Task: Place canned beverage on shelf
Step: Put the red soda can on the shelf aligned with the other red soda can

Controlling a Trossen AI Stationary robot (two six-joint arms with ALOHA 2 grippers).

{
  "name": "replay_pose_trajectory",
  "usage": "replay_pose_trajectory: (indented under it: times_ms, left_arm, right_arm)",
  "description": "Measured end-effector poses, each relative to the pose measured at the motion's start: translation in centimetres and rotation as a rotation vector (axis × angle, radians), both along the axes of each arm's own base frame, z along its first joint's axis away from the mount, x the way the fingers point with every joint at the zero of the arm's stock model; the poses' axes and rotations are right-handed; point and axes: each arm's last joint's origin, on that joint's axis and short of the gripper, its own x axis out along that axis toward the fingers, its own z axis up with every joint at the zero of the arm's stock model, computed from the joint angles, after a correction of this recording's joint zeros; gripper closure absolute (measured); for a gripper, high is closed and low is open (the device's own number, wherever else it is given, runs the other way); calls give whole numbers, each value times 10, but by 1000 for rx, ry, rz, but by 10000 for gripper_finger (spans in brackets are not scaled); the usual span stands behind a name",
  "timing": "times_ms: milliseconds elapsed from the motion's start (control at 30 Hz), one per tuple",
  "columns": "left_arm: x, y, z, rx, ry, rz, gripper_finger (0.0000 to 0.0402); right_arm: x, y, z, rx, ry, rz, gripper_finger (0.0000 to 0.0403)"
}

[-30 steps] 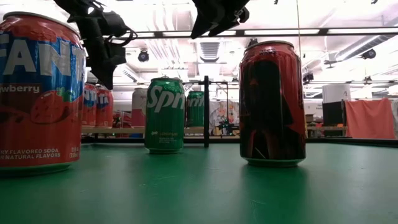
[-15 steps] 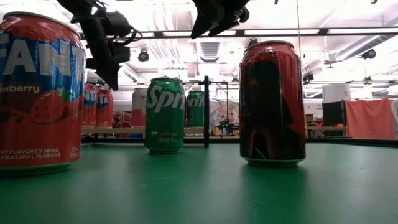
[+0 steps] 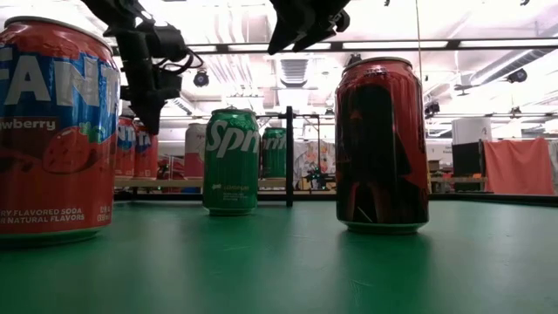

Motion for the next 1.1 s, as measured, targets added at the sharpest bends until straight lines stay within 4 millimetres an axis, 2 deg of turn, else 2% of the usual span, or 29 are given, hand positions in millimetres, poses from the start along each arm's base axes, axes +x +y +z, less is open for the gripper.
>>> replay_pose_trajectory:
  times_ms: [467,700,1100]
  left_arm:
    - [-6,-6,1,-35,21,21,402]
    - [-8,-6,2,3,68,62,402]
    - [-7,-9,6,20,27,42,402]
  right_arm:
    - [-1,0,-1,8,5,-5,19]
    - [-1,0,-1,8,6,-5,19]
    - [-1,0,-1,6,8,-4,19]
